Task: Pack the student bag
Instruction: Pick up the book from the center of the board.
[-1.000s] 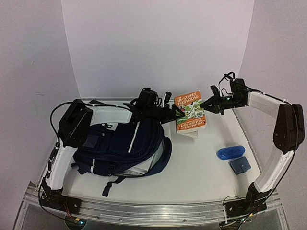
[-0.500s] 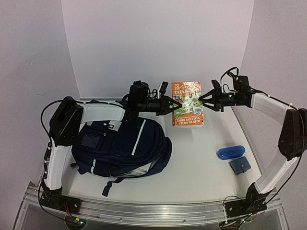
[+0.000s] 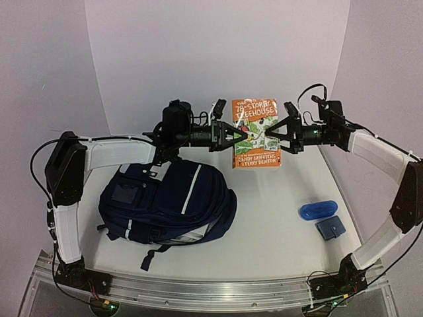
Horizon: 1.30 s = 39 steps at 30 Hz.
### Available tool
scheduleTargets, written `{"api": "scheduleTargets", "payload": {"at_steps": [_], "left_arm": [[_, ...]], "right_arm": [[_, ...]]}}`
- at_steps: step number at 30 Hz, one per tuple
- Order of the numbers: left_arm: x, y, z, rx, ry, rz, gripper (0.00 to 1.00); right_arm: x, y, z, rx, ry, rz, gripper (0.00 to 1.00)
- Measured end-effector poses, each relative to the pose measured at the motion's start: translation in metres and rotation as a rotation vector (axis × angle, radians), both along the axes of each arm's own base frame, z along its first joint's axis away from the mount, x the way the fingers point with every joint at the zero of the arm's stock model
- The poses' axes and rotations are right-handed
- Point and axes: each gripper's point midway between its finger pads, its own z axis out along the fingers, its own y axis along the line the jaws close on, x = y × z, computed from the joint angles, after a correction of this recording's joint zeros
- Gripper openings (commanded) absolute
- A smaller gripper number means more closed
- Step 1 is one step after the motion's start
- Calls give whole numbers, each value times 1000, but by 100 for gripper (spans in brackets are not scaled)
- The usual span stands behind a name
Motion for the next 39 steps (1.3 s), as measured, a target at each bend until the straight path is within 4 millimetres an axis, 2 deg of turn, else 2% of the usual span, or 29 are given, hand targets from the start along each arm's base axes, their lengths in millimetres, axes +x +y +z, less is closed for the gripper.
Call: {"api": "scheduleTargets", "payload": {"at_steps": [3, 6, 10, 16, 18, 19, 21, 22, 24, 29, 33, 36, 39], "left_arm": [[-8, 2, 12, -43, -8, -36, 0], [-16, 4, 19, -71, -1, -77, 0], [-22, 5, 21, -89, 12, -112, 0], [-23, 9, 16, -89, 22, -112, 0], [-24, 10, 15, -86, 22, -110, 7], [-25, 11, 15, -84, 21, -110, 21], [-24, 11, 14, -75, 14, -101, 46], [-23, 12, 14, -68, 8, -91, 56], [-22, 14, 15, -40, -3, -56, 63], [-6, 28, 2, 131, -22, 116, 63], [2, 46, -32, 369, -64, 259, 63], [-12, 50, -64, 572, -110, 288, 59], [-42, 40, -93, 755, -163, 237, 53]], "right_arm": [[-9, 9, 0, 8, -2, 45, 89], [-19, 16, 4, 33, -5, 100, 72], [-35, 26, 12, 73, 5, 178, 48], [-46, 27, 22, 103, 14, 217, 27], [-48, 28, 24, 108, 22, 221, 11], [-49, 28, 25, 110, 27, 223, 3], [-50, 28, 27, 110, 32, 216, 0], [-50, 28, 27, 110, 38, 214, 0], [-49, 27, 24, 106, 62, 196, 0], [-45, 23, 5, 70, 129, 115, 0], [-41, 13, -12, 29, 170, 23, 0], [-33, -3, -23, 10, 203, -62, 0], [-17, -33, -39, 1, 257, -184, 0]]}}
